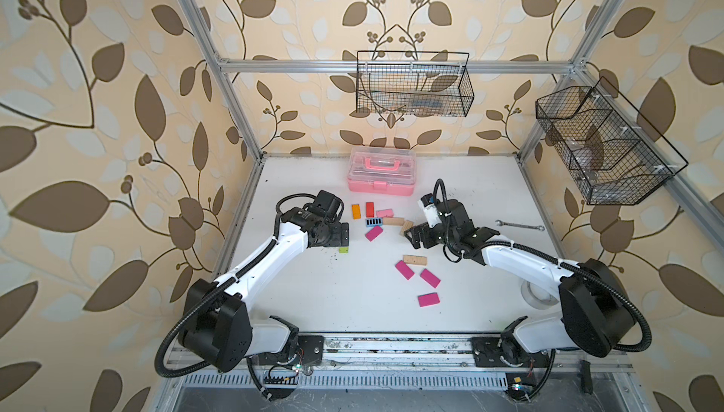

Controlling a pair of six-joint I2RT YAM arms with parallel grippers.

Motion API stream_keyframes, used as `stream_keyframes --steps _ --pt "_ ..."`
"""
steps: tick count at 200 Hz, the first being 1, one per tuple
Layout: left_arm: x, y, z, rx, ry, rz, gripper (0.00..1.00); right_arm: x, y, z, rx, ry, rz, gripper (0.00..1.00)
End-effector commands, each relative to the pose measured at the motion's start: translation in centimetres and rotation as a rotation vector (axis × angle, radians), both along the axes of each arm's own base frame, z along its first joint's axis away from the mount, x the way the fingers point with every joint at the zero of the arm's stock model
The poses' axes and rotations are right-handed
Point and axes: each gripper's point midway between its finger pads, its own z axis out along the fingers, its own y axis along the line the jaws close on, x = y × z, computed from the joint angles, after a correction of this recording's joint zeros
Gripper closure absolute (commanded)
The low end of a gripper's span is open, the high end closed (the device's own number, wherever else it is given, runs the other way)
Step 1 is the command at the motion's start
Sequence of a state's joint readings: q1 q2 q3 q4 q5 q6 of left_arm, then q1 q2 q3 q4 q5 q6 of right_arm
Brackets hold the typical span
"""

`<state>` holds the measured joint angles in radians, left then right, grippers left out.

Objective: Assemble the number 7 with building blocks
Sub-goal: Assemble the building block at the center of the board, then pick up the building block from the center of the board.

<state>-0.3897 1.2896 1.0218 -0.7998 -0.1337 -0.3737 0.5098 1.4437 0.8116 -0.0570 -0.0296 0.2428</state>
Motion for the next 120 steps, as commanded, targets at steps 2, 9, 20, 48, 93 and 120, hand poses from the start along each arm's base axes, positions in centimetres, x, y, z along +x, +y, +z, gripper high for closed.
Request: stream_keyframes --steps 2,9,20,48,93,120 --pt "-1.0 1.4 2.6 0.024 -0.038 0.011 0.01 1.7 -5.1 -1.4 -0.068 0.025 -0.273 0.02" --pt "-1.2 1.2 3.0 0.008 -0.050 -0.007 0.01 2.0 -6.5 -1.9 -0.091 0.034 -0.327 0.02" --pt "-1.5 0.7 3.6 -0.021 -0.075 -0.039 0.01 2.4 -8.4 -2.6 -0.122 0.044 -0.393 0.03" --pt "-2.1 0.4 5.2 -0.067 -0.156 -0.076 0.01 3.2 -10.7 -4.8 -0.147 0.095 -0.471 0.11" --pt "-2.5 0.1 5.9 -0.087 -0.184 -0.109 0.01 4.8 -9.7 -7.5 -0.160 0.135 -0.483 0.25" --pt "-2.7 0.0 6.0 -0.097 -0.186 -0.116 0.01 5.3 -9.0 -8.4 -0.191 0.135 -0.495 0.34"
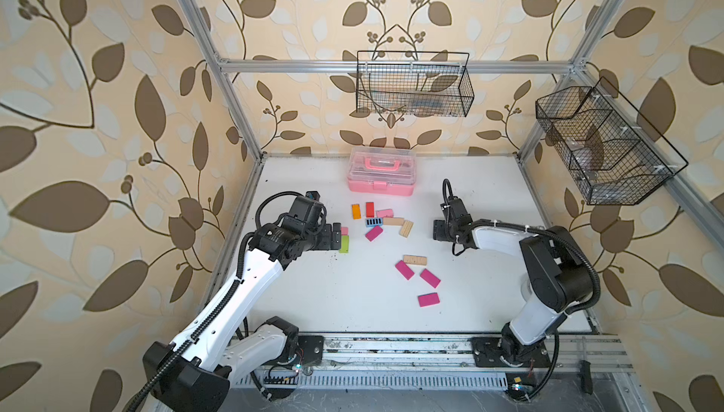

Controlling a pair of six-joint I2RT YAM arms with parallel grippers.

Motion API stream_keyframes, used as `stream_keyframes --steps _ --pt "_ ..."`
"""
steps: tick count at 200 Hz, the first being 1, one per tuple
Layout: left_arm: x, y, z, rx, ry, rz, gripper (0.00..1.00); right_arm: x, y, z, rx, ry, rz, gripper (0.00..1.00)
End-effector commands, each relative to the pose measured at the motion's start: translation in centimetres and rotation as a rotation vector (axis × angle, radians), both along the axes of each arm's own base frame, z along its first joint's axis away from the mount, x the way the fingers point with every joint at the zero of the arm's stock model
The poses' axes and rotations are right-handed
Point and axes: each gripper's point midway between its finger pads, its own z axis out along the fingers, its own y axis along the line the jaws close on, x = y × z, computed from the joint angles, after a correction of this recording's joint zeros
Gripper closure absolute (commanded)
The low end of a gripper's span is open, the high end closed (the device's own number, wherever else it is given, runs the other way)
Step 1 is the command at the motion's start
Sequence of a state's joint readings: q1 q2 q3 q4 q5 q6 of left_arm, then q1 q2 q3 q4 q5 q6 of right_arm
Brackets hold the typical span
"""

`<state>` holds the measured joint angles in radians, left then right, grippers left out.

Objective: Assemble the number 7 with building blocks
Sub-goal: Pick up the building block from the center of the board.

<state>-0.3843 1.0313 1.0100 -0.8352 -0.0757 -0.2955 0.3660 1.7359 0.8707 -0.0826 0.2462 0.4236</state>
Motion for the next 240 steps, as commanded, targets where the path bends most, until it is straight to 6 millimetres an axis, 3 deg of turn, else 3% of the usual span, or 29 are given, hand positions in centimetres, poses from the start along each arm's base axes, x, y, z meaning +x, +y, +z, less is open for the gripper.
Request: stream_keyframes --steps 1,72,131,173,211,240 --pt "-0.2 -0.1 0.0 -0.008 -0.003 -0.025 0.01 1.4 0.7 0.5 -0.017 -0.039 -0.033 0.35" --pt "-0.3 0.1 0.2 0.005 -0.008 -0.029 0.01 0.7 2.6 0.9 -0.068 -0.031 0.014 0.58" --pt "-0.3 0.1 0.2 0.002 -0.011 -0.029 0.01 -1.5 2.0 0.7 -0.077 -0.010 0.044 0.52" --pt "-0.4 0.3 0.7 0.010 -0.026 -0.028 0.01 -1.8 2.8 0.6 -0.072 0.003 0.093 0.68" --pt "-0.4 0.6 0.9 0.010 -0.042 -0.004 0.01 -2.7 5.0 3.7 -0.079 -0.068 0.161 0.73" --pt "-0.5 1.1 1.3 -0.011 -0.048 0.057 0.01 -4.4 9.4 7.4 -0.019 -0.141 0.272 0.73"
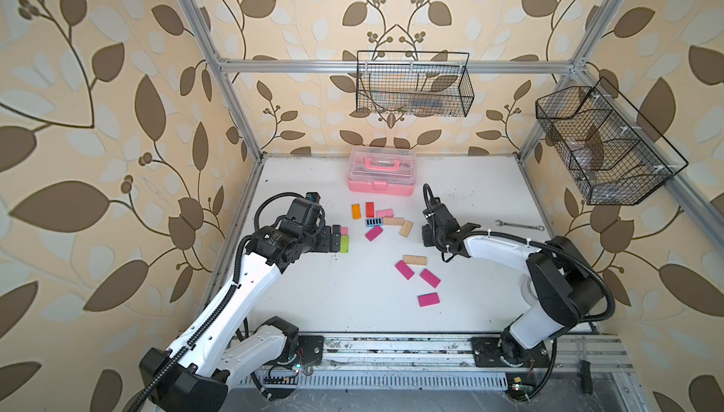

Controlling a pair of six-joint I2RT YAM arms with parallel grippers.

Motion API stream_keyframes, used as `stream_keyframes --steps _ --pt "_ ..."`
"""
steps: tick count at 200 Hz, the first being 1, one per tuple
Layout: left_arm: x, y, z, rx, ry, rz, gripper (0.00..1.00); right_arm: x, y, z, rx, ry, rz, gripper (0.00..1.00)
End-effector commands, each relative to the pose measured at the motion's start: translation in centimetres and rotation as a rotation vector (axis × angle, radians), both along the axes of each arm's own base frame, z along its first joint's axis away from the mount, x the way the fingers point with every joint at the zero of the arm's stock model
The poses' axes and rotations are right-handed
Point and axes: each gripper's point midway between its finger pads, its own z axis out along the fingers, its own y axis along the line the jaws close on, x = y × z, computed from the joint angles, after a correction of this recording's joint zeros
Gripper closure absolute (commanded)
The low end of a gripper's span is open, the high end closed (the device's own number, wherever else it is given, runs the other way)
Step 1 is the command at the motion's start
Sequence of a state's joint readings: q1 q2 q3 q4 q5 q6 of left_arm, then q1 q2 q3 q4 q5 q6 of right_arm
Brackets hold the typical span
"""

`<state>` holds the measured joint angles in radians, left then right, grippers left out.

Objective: Assemble the number 7 with building blocks
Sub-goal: Pick up the building block from the center of the board, then place the building block at the center of the board.

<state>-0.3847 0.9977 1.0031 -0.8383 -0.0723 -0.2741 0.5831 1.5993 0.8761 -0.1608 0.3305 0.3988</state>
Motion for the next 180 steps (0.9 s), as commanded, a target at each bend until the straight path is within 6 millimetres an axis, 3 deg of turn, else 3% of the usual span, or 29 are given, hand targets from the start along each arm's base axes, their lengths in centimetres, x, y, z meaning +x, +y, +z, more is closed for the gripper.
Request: stream_keyframes --steps 1,33,65,85,138,180 --pt "0.0 1.0 0.8 -0.016 -0.024 0.076 0.01 -1.5 3.0 3.0 0.035 -0.049 0.090 0.73" --pt "-0.5 2.2 0.0 -0.026 -0.042 0.171 0.01 -4.4 9.8 4.9 0.122 -0.070 0.235 0.73" --pt "-1.3 3.6 -0.2 -0.052 -0.078 0.280 0.01 -7.0 17.1 4.3 0.193 -0.051 0.344 0.72" --pt "-1.7 4.2 -0.9 -0.065 -0.084 0.328 0.01 -8.1 20.6 3.3 0.229 -0.030 0.380 0.72" --pt "-2.2 5.1 -1.4 -0.060 -0.108 0.375 0.01 -9.7 25.4 0.7 0.286 0.030 0.396 0.70" --pt "-1.8 4.7 -1.9 -0.075 -0.107 0.370 0.01 -10.2 27.6 -0.7 0.321 0.053 0.390 0.70"
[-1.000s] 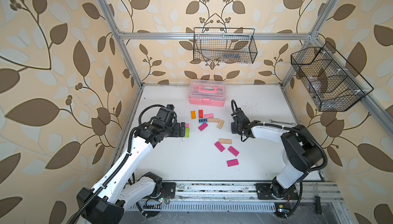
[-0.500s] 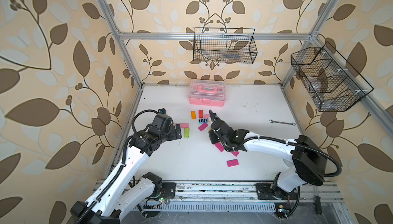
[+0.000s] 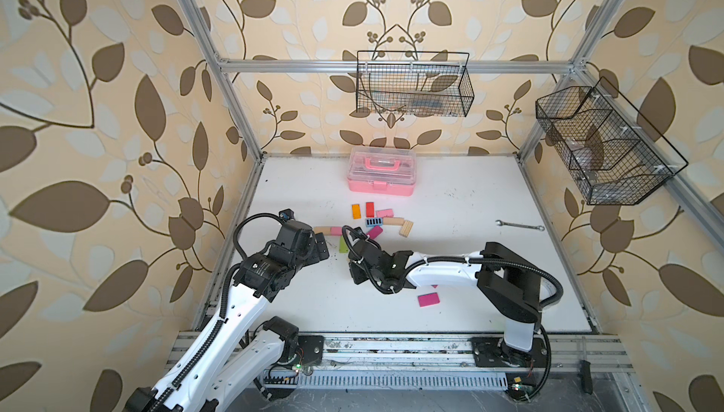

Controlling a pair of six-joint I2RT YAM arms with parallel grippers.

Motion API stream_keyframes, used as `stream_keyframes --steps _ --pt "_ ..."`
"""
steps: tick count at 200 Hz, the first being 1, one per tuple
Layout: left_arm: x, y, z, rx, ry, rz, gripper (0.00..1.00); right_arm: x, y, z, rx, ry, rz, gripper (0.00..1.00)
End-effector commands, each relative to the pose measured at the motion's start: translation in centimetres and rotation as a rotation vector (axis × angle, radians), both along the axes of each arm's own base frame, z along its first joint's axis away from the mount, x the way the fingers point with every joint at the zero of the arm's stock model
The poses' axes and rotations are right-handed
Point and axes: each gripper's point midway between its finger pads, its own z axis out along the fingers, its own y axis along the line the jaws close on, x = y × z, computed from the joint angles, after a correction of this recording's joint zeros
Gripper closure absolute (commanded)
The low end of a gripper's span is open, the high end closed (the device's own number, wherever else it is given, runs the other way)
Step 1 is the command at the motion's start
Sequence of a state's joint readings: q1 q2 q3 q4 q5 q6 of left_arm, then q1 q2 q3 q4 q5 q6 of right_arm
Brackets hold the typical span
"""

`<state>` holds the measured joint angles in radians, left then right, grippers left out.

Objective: Assemble the number 7 with building blocks
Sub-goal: Place the building block at the center of the board.

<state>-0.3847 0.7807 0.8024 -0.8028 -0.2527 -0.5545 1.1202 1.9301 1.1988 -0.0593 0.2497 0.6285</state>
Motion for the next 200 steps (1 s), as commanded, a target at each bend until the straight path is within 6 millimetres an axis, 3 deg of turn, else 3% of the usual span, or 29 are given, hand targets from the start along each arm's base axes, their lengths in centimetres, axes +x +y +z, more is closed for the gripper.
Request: stream_keyframes --steps 1,15,18,46,73,105,116,166,200 --pt "0.7 0.4 0.1 -0.004 -0.029 0.041 0.01 0.1 1.7 0.1 0.063 0.023 -0.021 0.70" --pt "0.9 0.1 -0.1 -0.005 -0.017 0.029 0.01 -0.1 1.8 -0.7 0.047 0.029 -0.013 0.68" --pt "0.9 0.1 -0.1 -0.005 -0.015 0.030 0.01 0.2 2.4 0.1 0.065 0.022 -0.009 0.68" --pt "1.0 0.0 -0.4 -0.004 -0.006 0.024 0.01 0.2 2.9 -0.4 0.060 0.033 0.002 0.66" --pt "1.0 -0.4 -0.7 -0.013 0.011 0.008 0.01 0.4 3.1 -0.3 0.071 0.041 0.000 0.57" --pt "0.8 -1.1 -1.8 -0.038 0.052 -0.016 0.01 1.1 2.2 1.1 0.115 0.035 0.002 0.48" --pt "0.6 -1.3 -2.2 -0.043 0.070 -0.020 0.01 0.8 0.9 0.3 0.092 0.043 0.012 0.48" --pt "-0.2 -2.7 -5.8 -0.115 0.171 -0.040 0.01 -0.6 -0.8 -0.7 0.078 0.063 0.123 0.71" --pt "-0.7 -4.6 -8.7 -0.186 0.261 -0.087 0.09 -0.6 -1.7 0.0 0.095 0.039 0.146 0.73"
